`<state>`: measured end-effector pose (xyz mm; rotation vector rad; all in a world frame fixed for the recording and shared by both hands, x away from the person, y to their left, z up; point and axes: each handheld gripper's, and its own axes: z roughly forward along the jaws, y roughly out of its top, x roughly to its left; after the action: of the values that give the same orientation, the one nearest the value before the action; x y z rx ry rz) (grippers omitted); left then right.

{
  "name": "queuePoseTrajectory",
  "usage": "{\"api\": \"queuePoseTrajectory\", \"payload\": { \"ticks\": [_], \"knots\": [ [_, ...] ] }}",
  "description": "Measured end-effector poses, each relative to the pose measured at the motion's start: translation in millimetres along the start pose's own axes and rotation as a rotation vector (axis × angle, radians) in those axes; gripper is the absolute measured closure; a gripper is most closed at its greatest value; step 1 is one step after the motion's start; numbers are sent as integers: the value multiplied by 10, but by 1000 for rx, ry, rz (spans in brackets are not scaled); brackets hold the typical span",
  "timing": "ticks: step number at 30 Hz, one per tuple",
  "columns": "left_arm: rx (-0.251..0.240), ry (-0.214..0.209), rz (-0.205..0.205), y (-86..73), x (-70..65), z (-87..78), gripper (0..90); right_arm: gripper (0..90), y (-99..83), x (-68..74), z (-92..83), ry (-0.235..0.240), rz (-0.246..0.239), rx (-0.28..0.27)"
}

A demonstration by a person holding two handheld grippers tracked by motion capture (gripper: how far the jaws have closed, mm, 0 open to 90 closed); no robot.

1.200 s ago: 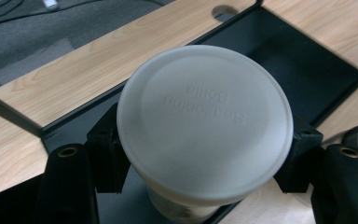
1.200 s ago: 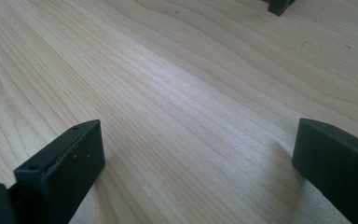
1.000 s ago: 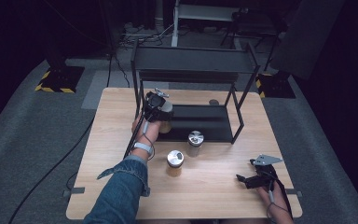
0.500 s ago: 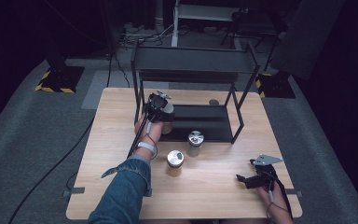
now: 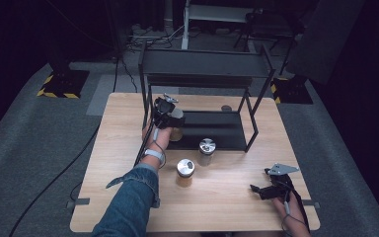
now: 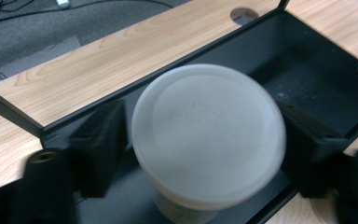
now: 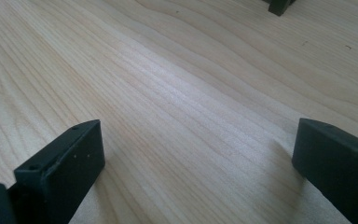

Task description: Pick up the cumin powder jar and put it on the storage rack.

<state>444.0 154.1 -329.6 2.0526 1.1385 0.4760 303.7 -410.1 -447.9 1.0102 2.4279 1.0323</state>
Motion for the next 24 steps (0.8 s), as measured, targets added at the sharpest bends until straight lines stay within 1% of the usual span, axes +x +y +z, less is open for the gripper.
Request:
{"api": "queuePoseTrajectory", "payload": {
  "ticks": [1, 3, 4, 5, 6, 7, 8, 9, 10, 11, 12, 13, 14, 17, 19, 20, 21, 24],
  "knots": [
    [-6, -1, 4, -8, 3, -36, 134, 19, 0, 0, 0, 0, 0, 0],
    [-17, -3, 16, -27, 7, -126, 115, 19, 1, -2, 0, 0, 0, 0],
    [-17, -3, 16, -27, 7, -126, 103, 19, 1, -2, 0, 0, 0, 0],
    [-29, -12, 18, -52, 22, -218, 94, 18, 2, -4, 2, 2, 0, 1],
    [-34, -20, 19, -67, 30, -263, 91, 17, 4, -3, 3, 2, 0, 1],
    [-34, -20, 19, -67, 30, -263, 87, 15, 6, 2, 4, 0, 0, 2],
    [-44, -41, 23, -101, 52, -349, 84, 15, 6, 6, 5, -2, 0, 2],
    [-45, -62, 27, -115, 76, -385, 84, 15, 6, 7, 5, -2, 0, 2],
    [-45, -62, 27, -115, 76, -385, 83, 15, 7, 6, 5, -2, 0, 2],
    [-46, -78, 22, -134, 76, -417, 83, 15, 7, 6, 5, -2, 0, 2],
    [-48, -76, 45, -175, 42, -507, 78, 14, 7, 5, 5, -1, 1, 2],
    [-48, -76, 45, -175, 42, -507, 75, 14, 7, 5, 5, -1, 1, 2],
    [-53, -81, 56, -225, 31, -604, 65, 14, 8, 5, 6, -1, 1, 2],
    [-73, -86, 56, -336, 25, -745, 46, 14, 8, 4, 6, 0, 1, 2],
    [-65, -82, 56, -381, 11, -826, 36, 14, 8, 4, 6, 0, 1, 2],
    [-64, -67, 64, -409, -20, -866, 32, 14, 8, 4, 6, 0, 1, 2],
    [-64, -60, 68, -440, -35, -906, 26, 14, 8, 4, 6, 0, 1, 2],
    [-75, -66, 67, -545, -28, -1017, 25, 14, 8, 4, 6, 0, 1, 2]
  ]
}}
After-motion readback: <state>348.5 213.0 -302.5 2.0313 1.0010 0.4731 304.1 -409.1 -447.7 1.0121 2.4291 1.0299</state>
